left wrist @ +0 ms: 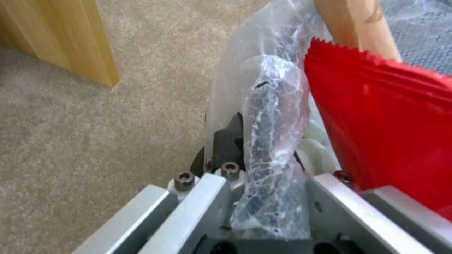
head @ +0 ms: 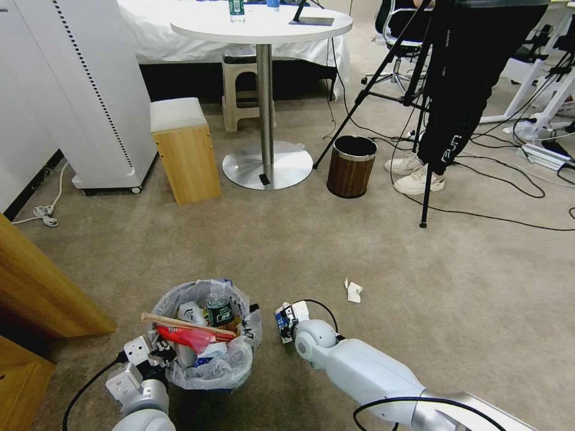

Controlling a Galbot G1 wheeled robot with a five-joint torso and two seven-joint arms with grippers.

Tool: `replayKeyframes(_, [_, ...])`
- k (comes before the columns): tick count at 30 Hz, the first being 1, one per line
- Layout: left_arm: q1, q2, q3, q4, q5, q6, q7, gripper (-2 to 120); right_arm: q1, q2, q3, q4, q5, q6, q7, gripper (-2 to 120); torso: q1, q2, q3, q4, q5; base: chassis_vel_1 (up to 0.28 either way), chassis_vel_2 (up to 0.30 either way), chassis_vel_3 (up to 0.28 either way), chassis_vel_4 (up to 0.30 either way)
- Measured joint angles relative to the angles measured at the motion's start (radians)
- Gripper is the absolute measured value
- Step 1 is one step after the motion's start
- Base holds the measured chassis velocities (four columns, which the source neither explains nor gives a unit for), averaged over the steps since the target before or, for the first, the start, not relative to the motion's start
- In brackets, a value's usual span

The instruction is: Pick up the trash bin and place the garbage on the floor into it.

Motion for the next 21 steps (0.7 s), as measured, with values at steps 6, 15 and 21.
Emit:
replayKeyframes(6, [-0.015, 0.008, -0.005, 0.009, -0.010, 0.002, -0.001, 1, -0.030, -0.091, 0.047, 0.129, -0.006, 0.089, -0.041, 0, 0.000, 0.000, 0.000, 0.0001, 0.0001, 0.000, 0.000, 0.000, 0.000])
replayKeyframes(15, [-0.033, 0.011, -0.001, 0.027, -0.015, 0.006, -0.005, 1, -0.120, -0.361, 0.140, 0.348, -0.158, 0.528, -0.296, 0, 0.000, 0.000, 0.000, -0.0006, 0.0004, 0.000, 0.000, 0.000, 0.000])
replayKeyframes(21, [-0.034, 0.008, 0.005, 0.024, -0.013, 0.007, -0.005, 1, -0.189, -0.447, 0.217, 0.526, -0.207, 0.780, -0.540, 0, 0.000, 0.000, 0.000, -0.0002, 0.0002, 0.000, 0.000, 0.000, 0.000])
